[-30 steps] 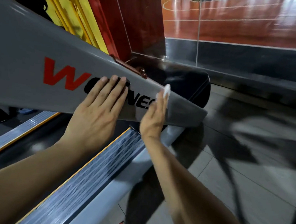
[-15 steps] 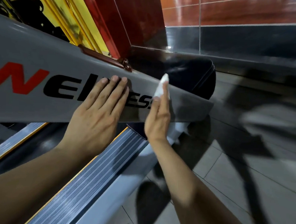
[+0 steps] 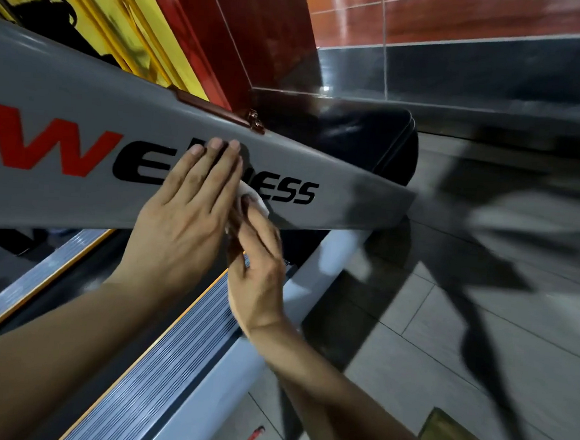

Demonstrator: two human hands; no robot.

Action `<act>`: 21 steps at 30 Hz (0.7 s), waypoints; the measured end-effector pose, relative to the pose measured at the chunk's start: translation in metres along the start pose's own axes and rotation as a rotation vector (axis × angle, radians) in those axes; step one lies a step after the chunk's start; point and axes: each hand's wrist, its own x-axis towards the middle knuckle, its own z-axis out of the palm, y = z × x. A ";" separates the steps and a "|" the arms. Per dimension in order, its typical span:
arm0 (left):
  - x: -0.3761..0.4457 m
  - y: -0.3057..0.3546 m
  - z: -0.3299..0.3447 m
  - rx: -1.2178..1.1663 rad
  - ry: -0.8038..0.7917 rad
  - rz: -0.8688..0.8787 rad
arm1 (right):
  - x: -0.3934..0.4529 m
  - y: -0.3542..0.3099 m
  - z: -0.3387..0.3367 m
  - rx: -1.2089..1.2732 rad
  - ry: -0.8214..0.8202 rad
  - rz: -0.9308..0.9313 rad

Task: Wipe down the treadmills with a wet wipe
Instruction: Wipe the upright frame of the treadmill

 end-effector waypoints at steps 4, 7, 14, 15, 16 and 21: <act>-0.001 -0.003 -0.002 -0.011 -0.006 0.024 | 0.009 0.035 -0.008 0.039 0.119 0.132; 0.000 -0.002 -0.004 -0.008 -0.018 0.021 | 0.009 0.071 -0.026 0.160 0.302 0.691; 0.003 0.005 0.003 -0.005 -0.017 0.021 | 0.020 0.017 -0.014 0.129 0.219 0.411; 0.004 0.008 0.005 -0.019 -0.015 0.022 | 0.020 0.015 -0.014 0.088 0.151 0.296; 0.006 0.011 0.009 -0.033 -0.013 0.025 | 0.020 0.019 -0.015 0.042 0.096 0.214; 0.021 0.031 0.034 -0.042 -0.055 0.072 | 0.038 0.076 -0.032 0.008 0.077 0.273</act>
